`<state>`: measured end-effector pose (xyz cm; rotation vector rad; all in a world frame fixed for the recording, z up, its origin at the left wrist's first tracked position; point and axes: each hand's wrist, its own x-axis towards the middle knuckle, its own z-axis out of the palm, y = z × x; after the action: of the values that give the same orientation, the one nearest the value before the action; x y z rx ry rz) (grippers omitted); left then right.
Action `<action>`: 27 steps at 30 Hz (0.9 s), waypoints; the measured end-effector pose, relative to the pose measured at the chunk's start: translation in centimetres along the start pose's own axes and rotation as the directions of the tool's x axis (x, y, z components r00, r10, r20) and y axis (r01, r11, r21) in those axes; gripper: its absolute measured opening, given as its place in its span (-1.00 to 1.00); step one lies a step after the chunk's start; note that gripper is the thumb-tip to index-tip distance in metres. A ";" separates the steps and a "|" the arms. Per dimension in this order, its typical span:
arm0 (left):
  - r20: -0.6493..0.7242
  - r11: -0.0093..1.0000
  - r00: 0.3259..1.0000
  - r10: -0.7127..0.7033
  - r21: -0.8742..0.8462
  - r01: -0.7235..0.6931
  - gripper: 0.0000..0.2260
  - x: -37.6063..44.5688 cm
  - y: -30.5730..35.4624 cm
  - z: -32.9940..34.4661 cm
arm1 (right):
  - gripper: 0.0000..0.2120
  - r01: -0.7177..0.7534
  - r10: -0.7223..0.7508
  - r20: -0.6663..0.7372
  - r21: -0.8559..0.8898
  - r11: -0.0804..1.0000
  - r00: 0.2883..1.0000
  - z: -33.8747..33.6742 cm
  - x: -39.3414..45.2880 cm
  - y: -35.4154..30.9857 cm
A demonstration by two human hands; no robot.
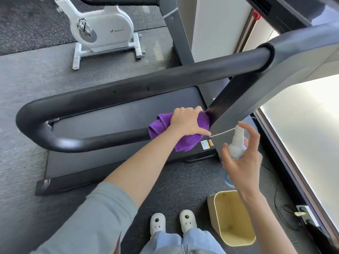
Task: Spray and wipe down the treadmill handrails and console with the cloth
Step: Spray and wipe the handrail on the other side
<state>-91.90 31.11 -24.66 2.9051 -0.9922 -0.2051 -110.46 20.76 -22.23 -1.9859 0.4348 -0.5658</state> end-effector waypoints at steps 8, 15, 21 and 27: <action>-0.198 0.985 0.969 -0.149 0.058 0.163 -0.23 -9.6 -7.6 -1.2 | -0.39 0.089 -0.091 0.061 0.026 0.996 0.994 3.1 0.6 -3.8; -0.427 0.945 0.888 -0.169 0.185 0.269 -0.30 -18.5 -15.5 -1.2 | -0.38 0.161 -0.166 0.130 0.050 0.986 0.977 5.8 -0.3 -6.3; -0.428 0.922 0.872 -0.237 0.185 0.341 -0.41 -18.1 -14.7 -0.6 | -0.39 0.177 -0.181 0.099 0.042 0.983 0.979 5.8 -1.1 -6.2; -0.260 0.955 0.948 -0.185 0.179 0.236 -0.30 -13.8 -12.3 -1.3 | -0.37 0.151 -0.153 0.035 0.032 0.988 0.988 4.6 -1.7 -5.2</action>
<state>-95.10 49.28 -23.19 3.1236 -0.7004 0.2543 -108.95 27.33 -19.78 -2.0096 0.2519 -0.6256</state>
